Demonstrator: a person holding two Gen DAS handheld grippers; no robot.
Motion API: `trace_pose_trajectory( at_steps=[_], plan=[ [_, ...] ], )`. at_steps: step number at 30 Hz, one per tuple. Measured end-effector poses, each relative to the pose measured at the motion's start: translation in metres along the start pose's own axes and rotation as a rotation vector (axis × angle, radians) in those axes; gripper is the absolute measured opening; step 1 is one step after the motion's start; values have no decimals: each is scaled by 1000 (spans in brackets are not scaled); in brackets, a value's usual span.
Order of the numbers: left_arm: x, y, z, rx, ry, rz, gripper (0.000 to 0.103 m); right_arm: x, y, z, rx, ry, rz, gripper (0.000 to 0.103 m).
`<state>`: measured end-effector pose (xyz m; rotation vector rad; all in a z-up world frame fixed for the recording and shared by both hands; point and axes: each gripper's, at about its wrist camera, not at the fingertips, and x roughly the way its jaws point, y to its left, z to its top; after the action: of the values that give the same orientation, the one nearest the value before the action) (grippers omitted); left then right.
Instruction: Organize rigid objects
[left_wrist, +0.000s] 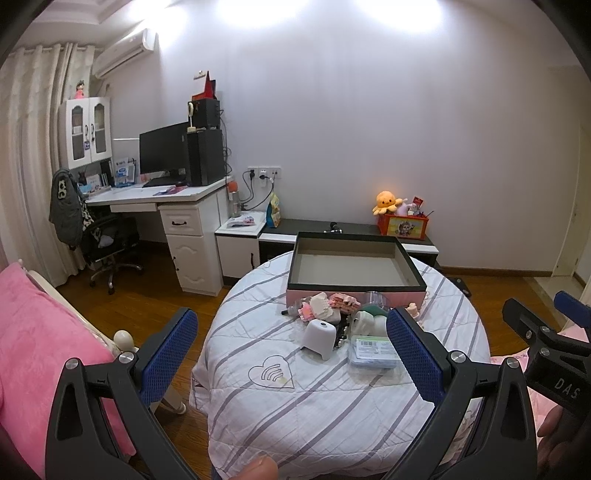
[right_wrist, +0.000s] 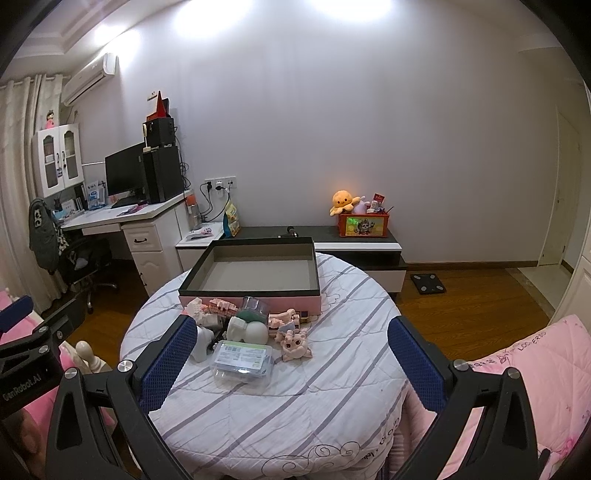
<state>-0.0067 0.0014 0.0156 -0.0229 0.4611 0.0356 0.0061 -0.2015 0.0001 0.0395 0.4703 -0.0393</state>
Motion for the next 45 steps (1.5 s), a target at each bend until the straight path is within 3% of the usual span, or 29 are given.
trace_pose_trajectory(
  at_steps=[20, 45],
  plan=[
    [1, 0, -2, -22, 2, -65, 103, 0, -2, 0, 1, -5, 2, 103],
    [3, 1, -6, -19, -15, -63, 103, -1, -1, 2, 4, -12, 0, 103]
  ],
)
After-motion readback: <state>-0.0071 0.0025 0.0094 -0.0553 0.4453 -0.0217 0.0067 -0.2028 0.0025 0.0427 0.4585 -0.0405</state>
